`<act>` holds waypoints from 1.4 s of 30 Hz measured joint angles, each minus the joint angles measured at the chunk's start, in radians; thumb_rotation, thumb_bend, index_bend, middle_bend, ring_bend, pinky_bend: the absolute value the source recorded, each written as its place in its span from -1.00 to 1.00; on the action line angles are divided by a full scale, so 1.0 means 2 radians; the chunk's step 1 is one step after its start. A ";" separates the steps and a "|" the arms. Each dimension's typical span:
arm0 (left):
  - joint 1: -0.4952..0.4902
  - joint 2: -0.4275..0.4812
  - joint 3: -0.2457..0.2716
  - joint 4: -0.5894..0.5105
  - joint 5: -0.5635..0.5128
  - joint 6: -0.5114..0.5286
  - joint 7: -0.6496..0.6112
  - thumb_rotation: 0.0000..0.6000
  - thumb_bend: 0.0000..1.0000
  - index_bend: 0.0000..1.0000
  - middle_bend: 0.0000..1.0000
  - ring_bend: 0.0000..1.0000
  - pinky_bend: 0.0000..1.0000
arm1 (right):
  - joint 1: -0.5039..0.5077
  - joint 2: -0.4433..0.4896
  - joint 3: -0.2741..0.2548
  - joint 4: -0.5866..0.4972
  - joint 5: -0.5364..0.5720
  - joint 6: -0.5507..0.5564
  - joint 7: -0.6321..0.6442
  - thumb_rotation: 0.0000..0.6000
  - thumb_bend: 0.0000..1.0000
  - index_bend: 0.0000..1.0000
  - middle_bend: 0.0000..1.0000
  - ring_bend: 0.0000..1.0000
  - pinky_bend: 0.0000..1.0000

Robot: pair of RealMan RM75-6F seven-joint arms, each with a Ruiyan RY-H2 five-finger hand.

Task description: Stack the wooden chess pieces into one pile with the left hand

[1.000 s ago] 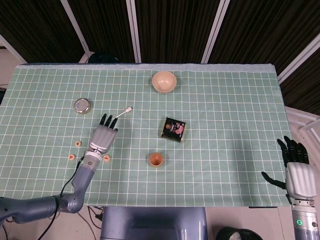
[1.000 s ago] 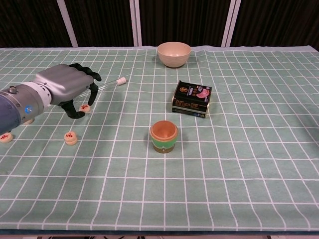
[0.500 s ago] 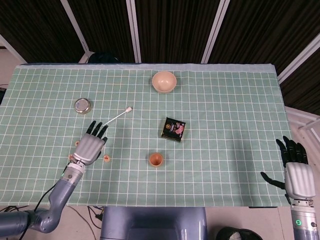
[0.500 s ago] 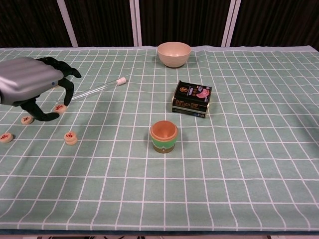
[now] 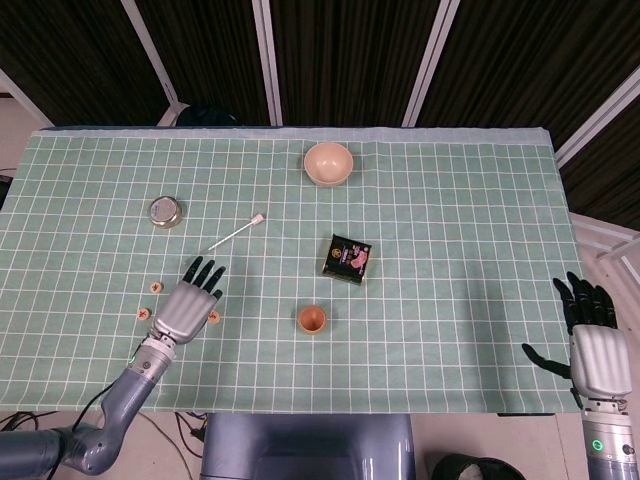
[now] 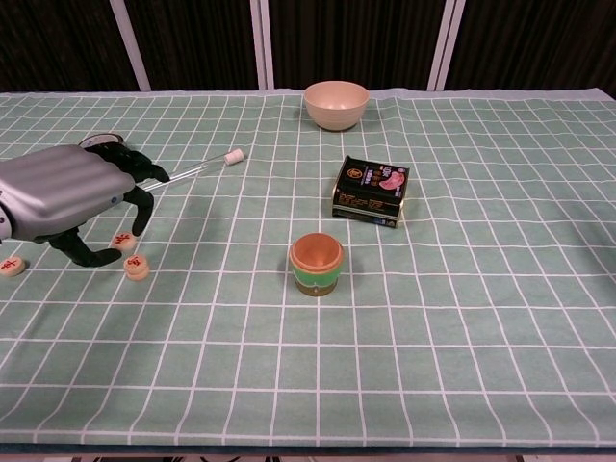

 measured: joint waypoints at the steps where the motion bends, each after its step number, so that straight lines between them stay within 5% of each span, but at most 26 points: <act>1: 0.000 -0.001 0.000 0.001 0.001 0.000 0.002 1.00 -0.38 0.01 -0.83 -1.00 -1.00 | 0.000 0.000 0.000 0.000 0.000 0.000 0.000 1.00 -0.53 -0.82 -0.97 -0.95 -1.00; 42: 0.011 -0.025 -0.004 0.019 0.012 -0.012 0.034 1.00 -0.38 -0.08 -0.84 -1.00 -1.00 | 0.000 0.001 0.001 -0.002 0.005 -0.002 -0.001 1.00 -0.53 -0.82 -0.97 -0.95 -1.00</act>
